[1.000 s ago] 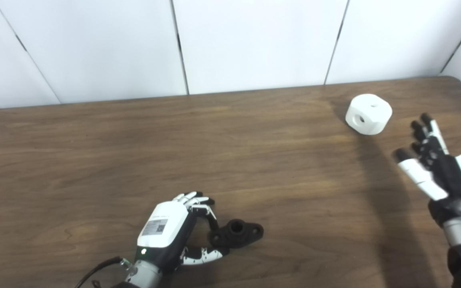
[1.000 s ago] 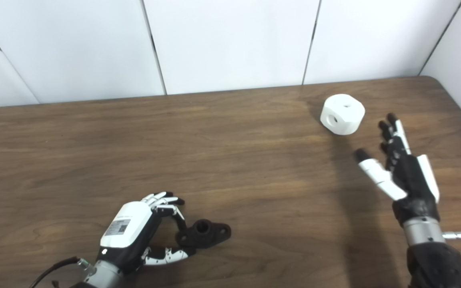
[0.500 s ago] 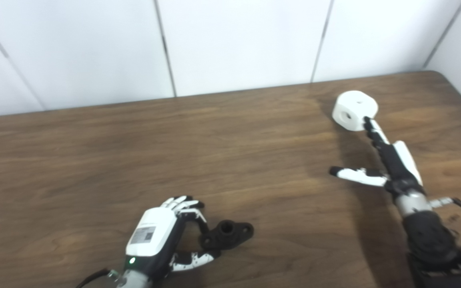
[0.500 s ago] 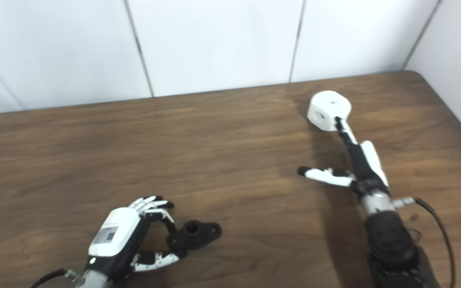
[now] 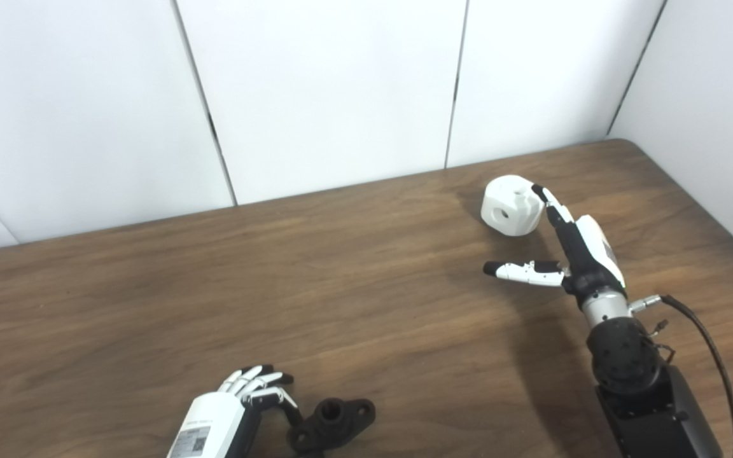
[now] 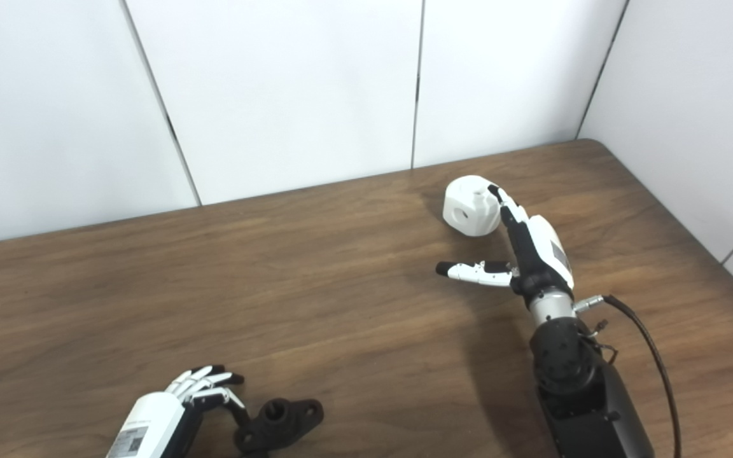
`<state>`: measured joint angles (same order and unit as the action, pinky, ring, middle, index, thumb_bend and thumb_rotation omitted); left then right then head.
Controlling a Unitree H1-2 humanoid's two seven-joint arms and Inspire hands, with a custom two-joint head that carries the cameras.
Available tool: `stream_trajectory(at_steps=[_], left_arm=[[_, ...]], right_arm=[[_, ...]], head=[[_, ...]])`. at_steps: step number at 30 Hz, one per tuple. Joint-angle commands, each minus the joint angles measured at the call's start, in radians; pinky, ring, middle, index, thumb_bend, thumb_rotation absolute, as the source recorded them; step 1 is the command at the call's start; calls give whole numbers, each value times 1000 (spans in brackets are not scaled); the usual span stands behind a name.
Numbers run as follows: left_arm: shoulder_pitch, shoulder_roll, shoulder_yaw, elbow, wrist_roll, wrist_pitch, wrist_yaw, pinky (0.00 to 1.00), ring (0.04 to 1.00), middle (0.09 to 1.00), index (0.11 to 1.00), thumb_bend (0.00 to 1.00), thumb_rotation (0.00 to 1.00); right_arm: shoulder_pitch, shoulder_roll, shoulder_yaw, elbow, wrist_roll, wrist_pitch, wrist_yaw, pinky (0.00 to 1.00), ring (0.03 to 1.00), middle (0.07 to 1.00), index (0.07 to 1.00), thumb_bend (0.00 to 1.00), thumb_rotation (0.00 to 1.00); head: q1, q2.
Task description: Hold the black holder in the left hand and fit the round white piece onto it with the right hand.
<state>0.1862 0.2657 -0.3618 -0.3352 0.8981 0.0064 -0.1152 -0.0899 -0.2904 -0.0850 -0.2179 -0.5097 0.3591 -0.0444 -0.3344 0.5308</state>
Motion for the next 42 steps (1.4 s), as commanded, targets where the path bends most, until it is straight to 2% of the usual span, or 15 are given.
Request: stream_trajectory(at_steps=[1, 12, 17, 23, 28, 32, 42], left_arm=[[36, 36, 3, 81, 15, 37, -51, 901, 886, 791, 484, 519, 42], [27, 42, 4, 110, 14, 17, -29, 896, 886, 786, 484, 520, 42], [27, 41, 4, 112, 9, 21, -31, 905, 890, 787, 483, 520, 42], [28, 44, 1, 113, 12, 20, -30, 920, 891, 788, 484, 520, 42], [30, 47, 2, 115, 9, 15, -23, 927, 889, 786, 483, 520, 42], [31, 49, 3, 115, 9, 20, -27, 925, 890, 786, 483, 520, 43], [31, 53, 6, 109, 18, 26, -30, 915, 889, 787, 484, 520, 42]], right_arm=[[-36, -4, 2, -50, -35, -7, -31, 980, 1000, 986, 956, 840, 337], [-74, 1, 22, -99, -106, 34, -22, 977, 1000, 1000, 956, 845, 337], [-124, -29, 18, -47, -102, 32, -8, 951, 1000, 1000, 958, 860, 344], [-194, -71, 8, 11, -89, 74, 27, 941, 1000, 1000, 963, 851, 344], [-232, -101, 15, 54, -95, 93, 44, 925, 1000, 986, 910, 859, 317], [-253, -120, 24, 80, -107, 109, 86, 912, 1000, 974, 887, 852, 329], [-306, -91, 6, 172, -195, 111, 128, 962, 1000, 962, 842, 841, 308]], head=[[-3, 0], [-28, -13], [-28, -12], [-26, -4], [-25, 1], [-27, 5], [-27, 9]])
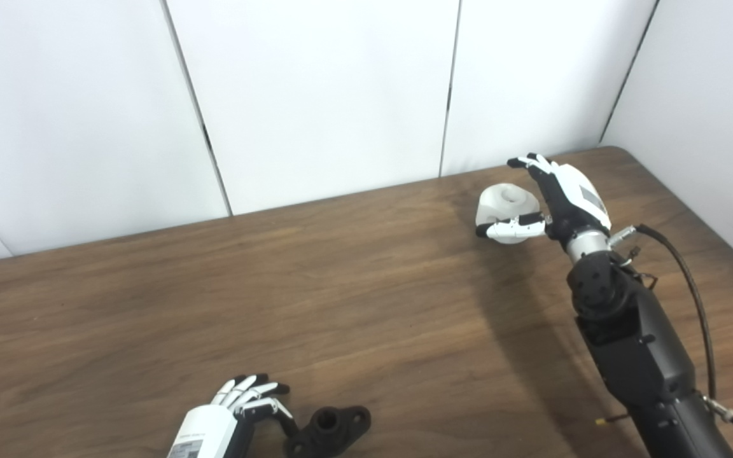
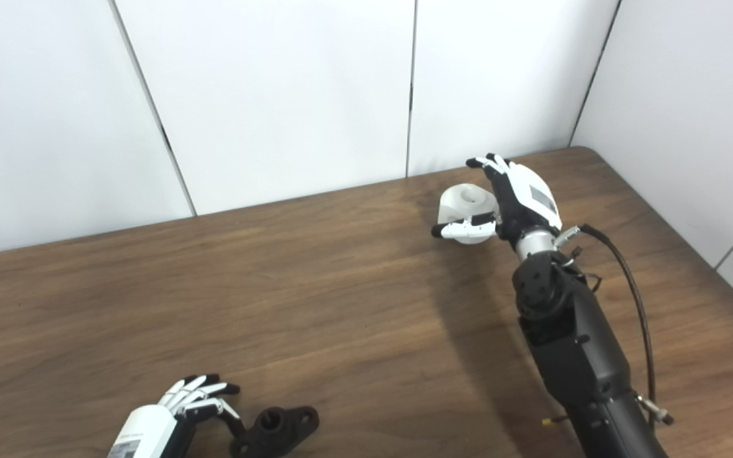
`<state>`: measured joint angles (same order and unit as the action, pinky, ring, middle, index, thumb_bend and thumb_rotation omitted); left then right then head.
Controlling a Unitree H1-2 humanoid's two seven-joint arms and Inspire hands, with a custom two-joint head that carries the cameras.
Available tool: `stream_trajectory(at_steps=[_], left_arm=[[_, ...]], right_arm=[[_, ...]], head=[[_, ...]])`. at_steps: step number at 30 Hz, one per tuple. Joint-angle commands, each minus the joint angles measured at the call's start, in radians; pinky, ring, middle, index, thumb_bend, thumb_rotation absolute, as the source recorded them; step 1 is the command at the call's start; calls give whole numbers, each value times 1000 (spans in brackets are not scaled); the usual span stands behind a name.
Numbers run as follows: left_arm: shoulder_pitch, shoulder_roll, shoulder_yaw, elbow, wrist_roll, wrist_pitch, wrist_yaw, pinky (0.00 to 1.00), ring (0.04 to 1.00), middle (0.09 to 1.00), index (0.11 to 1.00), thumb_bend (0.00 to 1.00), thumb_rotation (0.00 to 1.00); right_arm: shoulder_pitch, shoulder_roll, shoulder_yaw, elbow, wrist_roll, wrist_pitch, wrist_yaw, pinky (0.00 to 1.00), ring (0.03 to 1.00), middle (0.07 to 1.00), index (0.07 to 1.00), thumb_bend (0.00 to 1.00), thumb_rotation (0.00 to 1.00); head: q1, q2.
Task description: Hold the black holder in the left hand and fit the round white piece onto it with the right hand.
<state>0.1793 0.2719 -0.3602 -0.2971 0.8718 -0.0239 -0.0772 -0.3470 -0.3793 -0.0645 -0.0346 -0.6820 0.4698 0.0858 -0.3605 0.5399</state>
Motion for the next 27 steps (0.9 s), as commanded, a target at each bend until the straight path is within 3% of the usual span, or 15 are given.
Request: stream_trajectory(at_steps=[1, 18, 27], left_arm=[[38, 47, 5, 69, 45, 57, -68, 915, 889, 788, 484, 520, 42], [41, 46, 10, 60, 39, 62, -72, 920, 890, 789, 483, 520, 43], [45, 44, 9, 56, 39, 62, -72, 909, 886, 786, 484, 520, 43]], right_arm=[[-53, 3, -19, -2, -28, 0, -3, 958, 1000, 964, 835, 840, 303], [-109, 19, -72, 108, -83, 0, -4, 967, 1000, 946, 807, 831, 280], [-122, 22, -82, 135, -80, 0, -41, 921, 994, 917, 784, 826, 258]], head=[[-1, 0], [-1, 11], [-2, 13]])
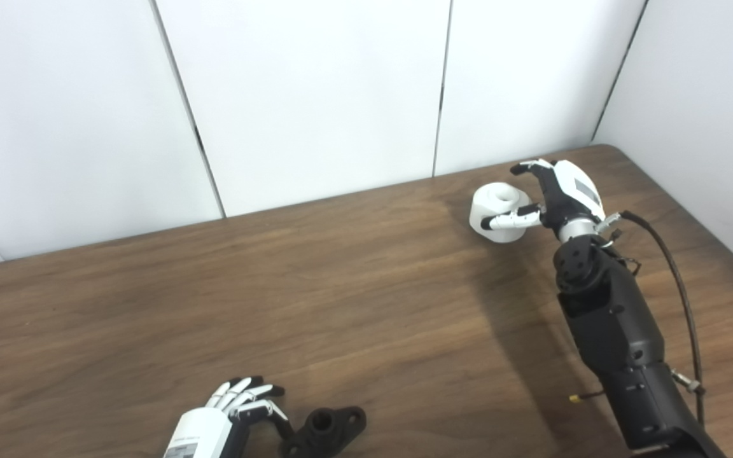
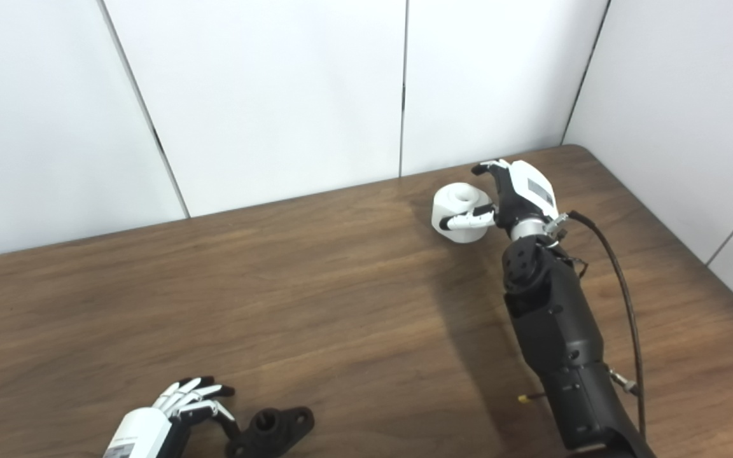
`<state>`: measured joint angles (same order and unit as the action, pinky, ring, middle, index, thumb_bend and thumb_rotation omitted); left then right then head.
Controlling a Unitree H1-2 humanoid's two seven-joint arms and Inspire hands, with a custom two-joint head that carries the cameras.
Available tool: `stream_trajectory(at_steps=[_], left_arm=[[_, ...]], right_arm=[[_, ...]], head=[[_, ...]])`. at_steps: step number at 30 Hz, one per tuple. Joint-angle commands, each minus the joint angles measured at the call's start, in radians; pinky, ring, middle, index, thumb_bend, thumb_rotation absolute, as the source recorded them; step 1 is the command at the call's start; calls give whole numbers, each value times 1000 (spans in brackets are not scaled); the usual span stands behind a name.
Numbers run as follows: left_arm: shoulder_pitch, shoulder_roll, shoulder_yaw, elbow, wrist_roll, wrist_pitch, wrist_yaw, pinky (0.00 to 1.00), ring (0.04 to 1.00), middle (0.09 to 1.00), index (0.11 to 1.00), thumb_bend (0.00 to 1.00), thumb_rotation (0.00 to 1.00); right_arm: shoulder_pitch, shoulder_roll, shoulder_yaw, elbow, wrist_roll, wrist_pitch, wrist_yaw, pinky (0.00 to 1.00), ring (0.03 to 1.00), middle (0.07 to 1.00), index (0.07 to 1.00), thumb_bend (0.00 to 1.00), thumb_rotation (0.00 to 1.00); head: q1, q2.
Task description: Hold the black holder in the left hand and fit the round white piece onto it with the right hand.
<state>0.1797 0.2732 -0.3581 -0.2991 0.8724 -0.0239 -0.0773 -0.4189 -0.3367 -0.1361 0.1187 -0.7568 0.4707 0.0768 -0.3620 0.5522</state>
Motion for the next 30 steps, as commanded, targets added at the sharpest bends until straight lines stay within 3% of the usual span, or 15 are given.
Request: stream_trajectory(at_steps=[1, 13, 30], left_arm=[[44, 43, 7, 58, 39, 62, -73, 908, 886, 786, 483, 520, 43], [45, 45, 12, 53, 39, 61, -72, 895, 883, 784, 483, 520, 43], [48, 44, 9, 59, 38, 54, -65, 892, 882, 782, 483, 520, 43]], right_arm=[[-52, -21, -10, -17, -3, -1, -35, 917, 992, 916, 784, 826, 257], [-89, 28, -77, -6, -50, -1, -7, 933, 971, 912, 771, 822, 272], [-86, 30, -55, -23, -84, -1, 32, 940, 953, 885, 736, 809, 270]], head=[[0, 1], [-2, 5], [-2, 9]])
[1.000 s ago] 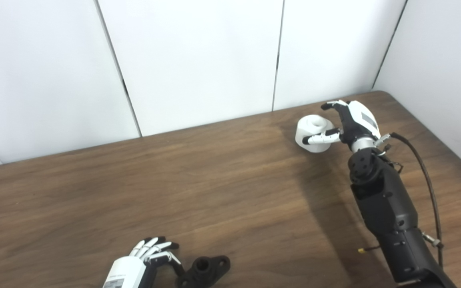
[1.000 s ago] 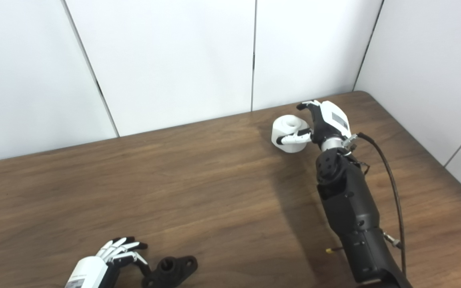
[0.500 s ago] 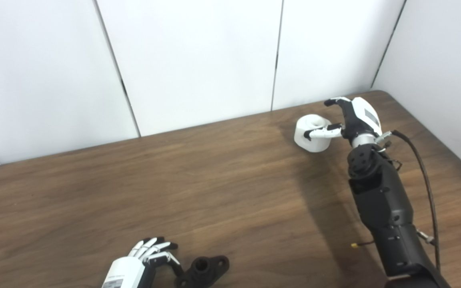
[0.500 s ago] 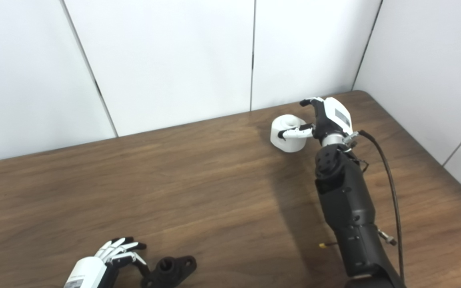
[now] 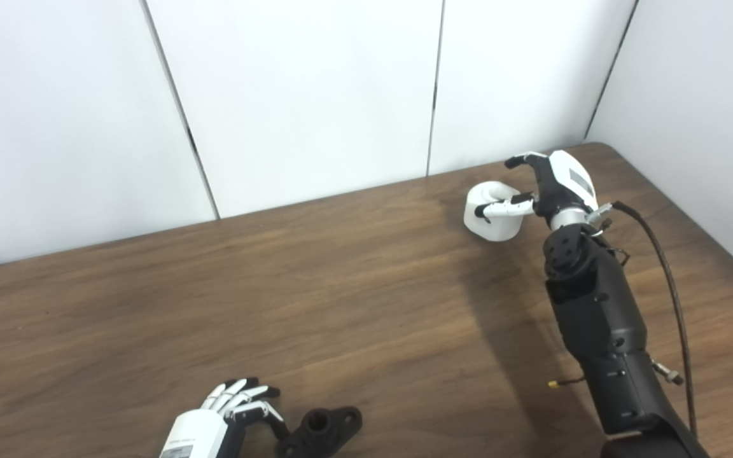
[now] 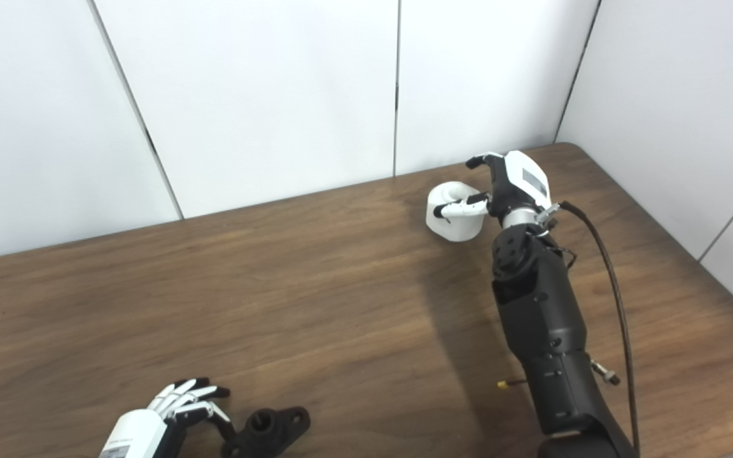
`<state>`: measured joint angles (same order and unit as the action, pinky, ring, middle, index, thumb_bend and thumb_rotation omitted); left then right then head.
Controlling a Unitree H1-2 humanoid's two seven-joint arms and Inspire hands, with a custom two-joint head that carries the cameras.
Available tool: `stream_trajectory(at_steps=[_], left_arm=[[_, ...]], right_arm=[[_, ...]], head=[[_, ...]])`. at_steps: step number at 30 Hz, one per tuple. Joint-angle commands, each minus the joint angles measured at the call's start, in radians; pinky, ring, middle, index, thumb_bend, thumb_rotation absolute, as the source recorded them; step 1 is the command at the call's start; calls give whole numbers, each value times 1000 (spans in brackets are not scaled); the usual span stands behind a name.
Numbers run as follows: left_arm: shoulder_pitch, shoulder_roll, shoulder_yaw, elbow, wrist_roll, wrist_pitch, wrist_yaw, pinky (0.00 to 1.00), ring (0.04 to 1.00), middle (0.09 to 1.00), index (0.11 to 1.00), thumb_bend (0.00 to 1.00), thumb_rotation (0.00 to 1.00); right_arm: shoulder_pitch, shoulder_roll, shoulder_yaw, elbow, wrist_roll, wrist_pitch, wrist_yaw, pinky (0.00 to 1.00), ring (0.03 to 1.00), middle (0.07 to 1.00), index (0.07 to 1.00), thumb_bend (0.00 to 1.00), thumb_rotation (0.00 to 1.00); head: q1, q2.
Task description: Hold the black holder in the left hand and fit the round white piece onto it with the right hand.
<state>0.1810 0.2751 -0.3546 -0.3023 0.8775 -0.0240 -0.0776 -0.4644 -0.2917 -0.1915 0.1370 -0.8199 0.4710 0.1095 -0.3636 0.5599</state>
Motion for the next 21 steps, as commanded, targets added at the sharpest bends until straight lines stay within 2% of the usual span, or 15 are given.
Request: stream_trajectory(at_steps=[1, 14, 21], left_arm=[[47, 41, 5, 60, 34, 55, -66, 892, 882, 781, 483, 520, 43], [50, 43, 7, 57, 32, 56, -70, 893, 881, 781, 483, 520, 42], [52, 45, 6, 52, 31, 58, -78, 900, 886, 785, 484, 520, 42]], right_arm=[[-40, -14, 1, -40, -27, -1, 4, 940, 953, 886, 734, 811, 273], [-34, -11, -6, -25, -79, -1, 49, 949, 950, 876, 751, 787, 276], [-33, -13, -14, -15, -77, -1, 46, 952, 956, 877, 757, 784, 279]], head=[[-1, 1], [-4, 7], [-7, 8]])
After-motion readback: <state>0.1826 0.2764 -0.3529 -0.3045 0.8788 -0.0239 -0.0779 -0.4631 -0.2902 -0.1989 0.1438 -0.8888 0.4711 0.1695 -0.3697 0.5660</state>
